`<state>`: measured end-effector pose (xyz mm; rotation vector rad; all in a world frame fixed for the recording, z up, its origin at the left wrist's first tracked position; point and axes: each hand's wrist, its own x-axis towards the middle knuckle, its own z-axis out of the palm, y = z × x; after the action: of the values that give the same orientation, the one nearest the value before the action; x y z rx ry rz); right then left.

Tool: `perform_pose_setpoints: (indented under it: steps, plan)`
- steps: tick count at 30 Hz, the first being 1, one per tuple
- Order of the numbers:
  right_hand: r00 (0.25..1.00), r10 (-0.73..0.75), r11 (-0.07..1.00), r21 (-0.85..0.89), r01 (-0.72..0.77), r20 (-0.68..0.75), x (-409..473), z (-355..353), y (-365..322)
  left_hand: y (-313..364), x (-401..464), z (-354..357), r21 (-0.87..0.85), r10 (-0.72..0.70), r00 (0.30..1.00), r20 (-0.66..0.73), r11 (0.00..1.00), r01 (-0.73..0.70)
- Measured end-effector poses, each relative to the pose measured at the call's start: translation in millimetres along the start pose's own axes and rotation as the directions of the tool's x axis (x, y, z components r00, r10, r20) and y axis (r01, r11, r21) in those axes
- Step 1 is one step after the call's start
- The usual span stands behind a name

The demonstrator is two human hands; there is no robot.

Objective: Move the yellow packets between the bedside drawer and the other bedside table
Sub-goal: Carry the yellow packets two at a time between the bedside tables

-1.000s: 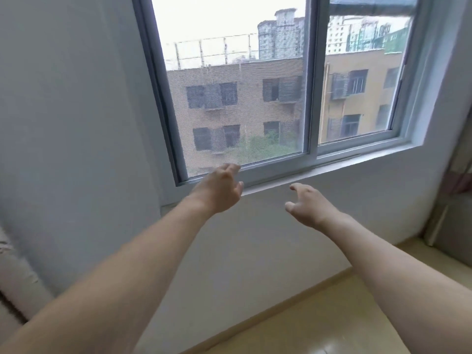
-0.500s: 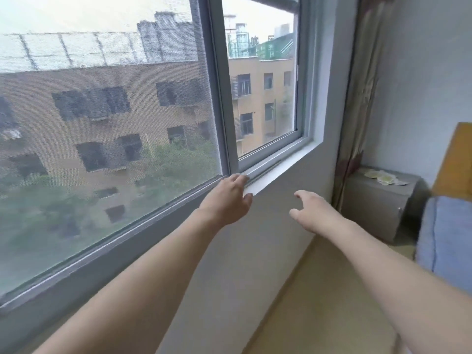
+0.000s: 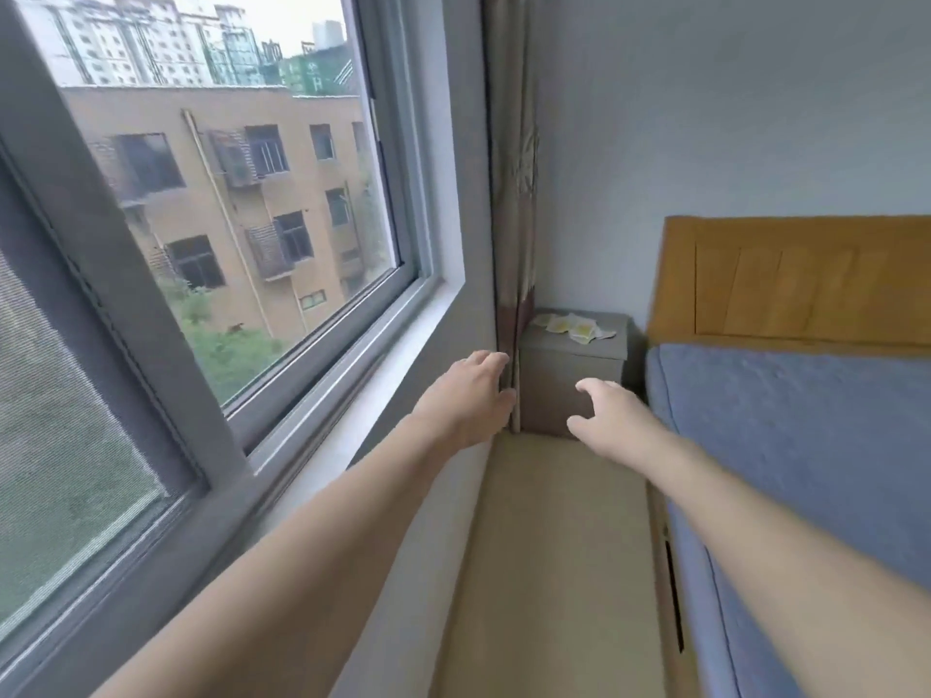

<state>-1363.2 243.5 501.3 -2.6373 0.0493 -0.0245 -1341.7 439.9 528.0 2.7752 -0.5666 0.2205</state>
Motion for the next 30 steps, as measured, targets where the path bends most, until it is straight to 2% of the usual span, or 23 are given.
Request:
perform_pose_setpoints:
  steps: [3, 9, 12, 20, 24, 27, 30]
  plan:
    - [0.999, 0.023, 0.999, 0.028, -0.022, -0.032, 71, -8, 24, -9, 83, 15, 0.018, 0.035, 0.999, 0.006, 0.999, -0.035]
    - [0.994, 0.071, 0.995, 0.079, -0.064, -0.085, 208, -59, 66, -23, 245, 24, 0.005, -0.036, 0.999, 0.025, 0.999, 0.036]
    - [0.990, 0.097, 0.991, 0.099, -0.088, -0.100, 270, -76, 84, -26, 314, 36, -0.021, -0.023, 0.999, 0.035, 0.999, 0.024]
    - [0.978, 0.203, 0.977, 0.078, -0.199, -0.043, 449, -59, 148, -63, 503, 109, -0.127, -0.003, 0.992, 0.125, 0.992, 0.019]
    - [0.969, 0.247, 0.968, 0.053, -0.245, -0.028, 554, -61, 168, -97, 617, 133, -0.288, -0.078, 0.984, 0.160, 0.950, 0.122]
    - [0.964, 0.265, 0.964, 0.041, -0.263, -0.035, 636, -75, 178, -117, 712, 142, -0.337, -0.110, 0.981, 0.163, 0.928, 0.160]
    - [0.952, 0.300, 0.952, 0.083, -0.295, -0.059, 707, -81, 195, -124, 797, 159, -0.451, -0.187, 0.964, 0.189, 0.856, 0.254]
